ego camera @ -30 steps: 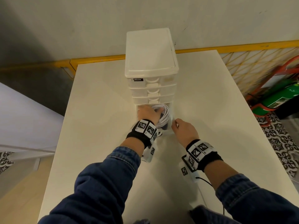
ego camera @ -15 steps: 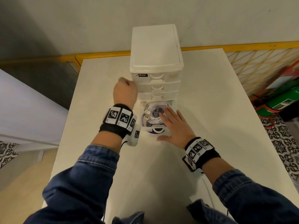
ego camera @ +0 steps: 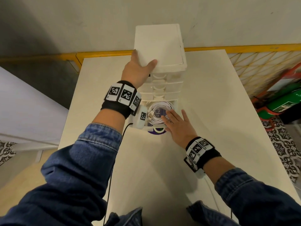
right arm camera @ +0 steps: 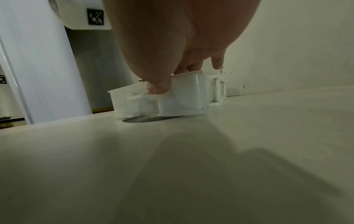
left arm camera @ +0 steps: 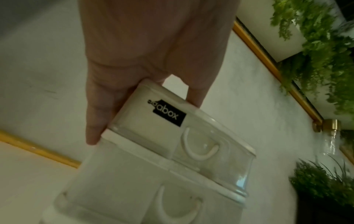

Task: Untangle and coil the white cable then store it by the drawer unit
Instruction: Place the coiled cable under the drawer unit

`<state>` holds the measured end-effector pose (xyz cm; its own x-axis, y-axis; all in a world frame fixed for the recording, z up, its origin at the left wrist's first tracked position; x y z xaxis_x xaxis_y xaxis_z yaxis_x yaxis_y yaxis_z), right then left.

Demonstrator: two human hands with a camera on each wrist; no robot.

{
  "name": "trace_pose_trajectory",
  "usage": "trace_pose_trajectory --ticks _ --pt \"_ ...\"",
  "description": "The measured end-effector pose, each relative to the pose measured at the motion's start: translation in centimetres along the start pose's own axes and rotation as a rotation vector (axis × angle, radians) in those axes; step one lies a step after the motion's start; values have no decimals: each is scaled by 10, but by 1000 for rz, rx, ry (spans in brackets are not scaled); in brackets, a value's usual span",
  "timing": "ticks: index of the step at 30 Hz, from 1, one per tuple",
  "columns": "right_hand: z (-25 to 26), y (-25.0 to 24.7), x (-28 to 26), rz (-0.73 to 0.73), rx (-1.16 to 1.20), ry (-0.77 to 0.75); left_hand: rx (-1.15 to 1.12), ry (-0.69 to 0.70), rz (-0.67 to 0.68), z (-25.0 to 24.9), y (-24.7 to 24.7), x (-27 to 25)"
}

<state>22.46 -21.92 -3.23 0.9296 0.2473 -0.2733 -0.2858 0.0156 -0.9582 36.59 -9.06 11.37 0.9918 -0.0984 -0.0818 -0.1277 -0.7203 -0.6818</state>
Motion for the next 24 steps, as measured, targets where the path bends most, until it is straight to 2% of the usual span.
trace_pose_trajectory --ticks 10,14,17,24 --pt "-4 -3 11 63 -2 -40 81 10 35 -3 -1 2" --pt "-2 -4 9 -38 110 -63 93 24 15 0 -3 3" --pt "9 -12 15 -111 135 -146 101 34 -4 1 -3 4" --pt "12 -5 41 13 39 -202 83 35 -2 4 -2 4"
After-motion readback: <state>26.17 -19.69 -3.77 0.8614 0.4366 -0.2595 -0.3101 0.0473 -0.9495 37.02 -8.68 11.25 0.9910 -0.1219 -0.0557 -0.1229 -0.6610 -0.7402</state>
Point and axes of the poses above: each hand's wrist, its own x-axis towards the middle knuckle, its own y-axis out of the palm, z = x × y, the point moved 6 cm from there along x, towards the middle knuckle, and after that the axes turned 6 degrees about x, right-handed, at the moved point
